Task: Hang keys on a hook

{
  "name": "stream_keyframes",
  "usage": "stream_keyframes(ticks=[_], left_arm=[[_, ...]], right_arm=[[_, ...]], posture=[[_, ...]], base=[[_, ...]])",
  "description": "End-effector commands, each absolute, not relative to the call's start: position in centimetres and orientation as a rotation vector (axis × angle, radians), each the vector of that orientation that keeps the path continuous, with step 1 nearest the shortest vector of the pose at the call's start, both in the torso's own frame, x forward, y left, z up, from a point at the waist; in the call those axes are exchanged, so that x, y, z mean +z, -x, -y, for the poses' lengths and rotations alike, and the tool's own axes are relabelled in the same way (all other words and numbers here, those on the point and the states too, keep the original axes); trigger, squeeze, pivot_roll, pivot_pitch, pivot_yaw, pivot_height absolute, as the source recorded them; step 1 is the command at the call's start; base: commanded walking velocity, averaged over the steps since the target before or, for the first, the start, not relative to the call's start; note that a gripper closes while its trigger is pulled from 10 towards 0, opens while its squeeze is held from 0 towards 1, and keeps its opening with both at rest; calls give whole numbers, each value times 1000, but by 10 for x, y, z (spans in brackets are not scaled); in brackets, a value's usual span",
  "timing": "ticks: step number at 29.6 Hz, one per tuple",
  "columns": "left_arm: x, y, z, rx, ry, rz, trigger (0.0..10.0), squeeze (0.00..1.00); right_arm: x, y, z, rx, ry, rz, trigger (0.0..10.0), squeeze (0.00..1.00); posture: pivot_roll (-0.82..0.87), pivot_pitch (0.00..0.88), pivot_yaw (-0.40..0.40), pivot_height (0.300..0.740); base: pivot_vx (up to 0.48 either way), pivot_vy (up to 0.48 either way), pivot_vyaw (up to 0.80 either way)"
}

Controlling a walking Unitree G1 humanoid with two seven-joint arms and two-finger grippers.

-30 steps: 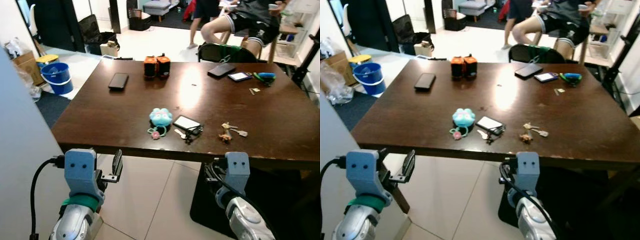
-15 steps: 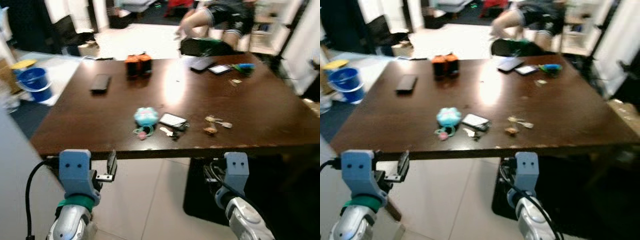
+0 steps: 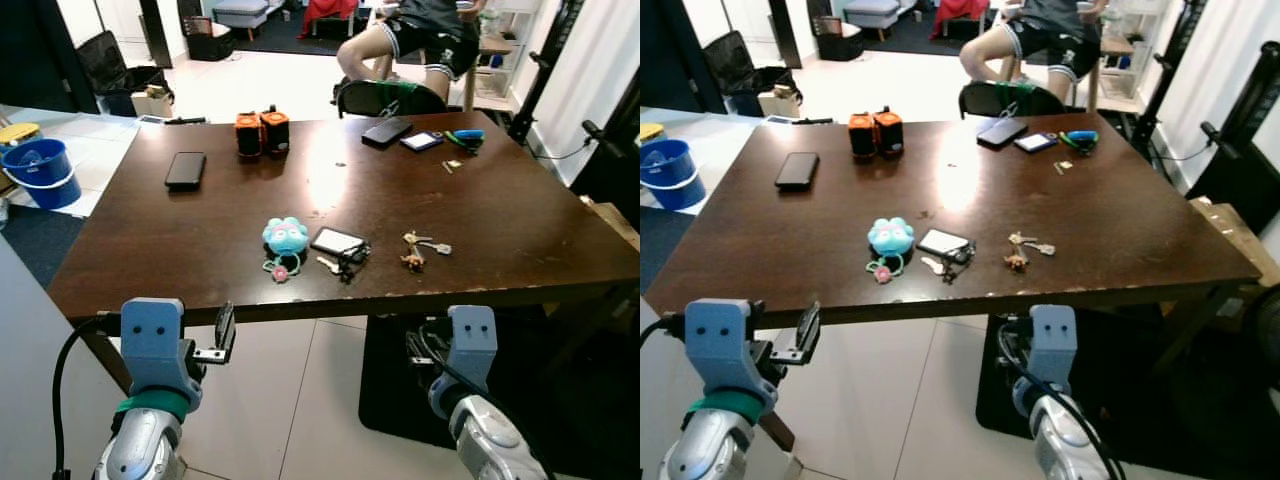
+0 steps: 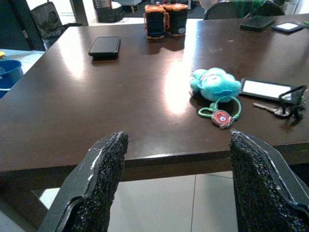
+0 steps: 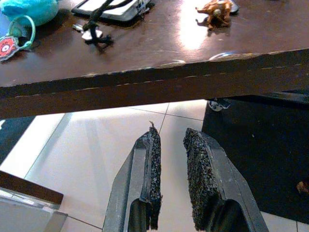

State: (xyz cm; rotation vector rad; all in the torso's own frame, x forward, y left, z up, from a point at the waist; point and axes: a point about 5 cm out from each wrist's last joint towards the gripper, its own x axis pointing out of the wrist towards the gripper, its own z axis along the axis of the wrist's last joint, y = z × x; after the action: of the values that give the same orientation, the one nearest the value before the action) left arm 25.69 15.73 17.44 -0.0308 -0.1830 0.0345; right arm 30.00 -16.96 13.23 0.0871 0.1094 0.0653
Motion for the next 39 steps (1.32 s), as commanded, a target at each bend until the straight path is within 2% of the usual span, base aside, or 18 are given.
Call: stream_keyframes(ticks=[1, 7, 21, 25, 28, 33, 39], left_arm=[[167, -256, -160, 51, 10, 143, 10000, 0], [167, -257, -160, 53, 7, 142, 10000, 0], [169, -257, -159, 56, 25, 144, 10000, 0], [169, -257, -159, 54, 60, 140, 10000, 0], [169, -257, -158, 45, 109, 123, 10000, 0], [170, -257, -157, 32, 100, 132, 10000, 0], [170, -256, -155, 24, 79, 140, 10000, 0]], right_arm=[[128, -298, 171, 59, -104, -129, 10000, 0], [128, -297, 171, 57, -105, -128, 10000, 0], [129, -298, 171, 55, -104, -129, 10000, 0], [129, -298, 171, 55, -104, -129, 10000, 0], [129, -298, 171, 53, -107, -130, 10000, 0], [129, -298, 172, 52, -111, -132, 10000, 0], [129, -298, 172, 52, -114, -133, 10000, 0]], posture=[[-210, 107, 136, 740], [-210, 107, 136, 740], [-209, 114, 133, 740], [-209, 114, 133, 740], [-209, 114, 133, 740], [-209, 114, 133, 740], [-209, 114, 133, 740]], base=[[0, 0, 0], [0, 0, 0], [0, -471, 0], [0, 0, 0], [0, 480, 0], [0, 480, 0], [0, 0, 0]])
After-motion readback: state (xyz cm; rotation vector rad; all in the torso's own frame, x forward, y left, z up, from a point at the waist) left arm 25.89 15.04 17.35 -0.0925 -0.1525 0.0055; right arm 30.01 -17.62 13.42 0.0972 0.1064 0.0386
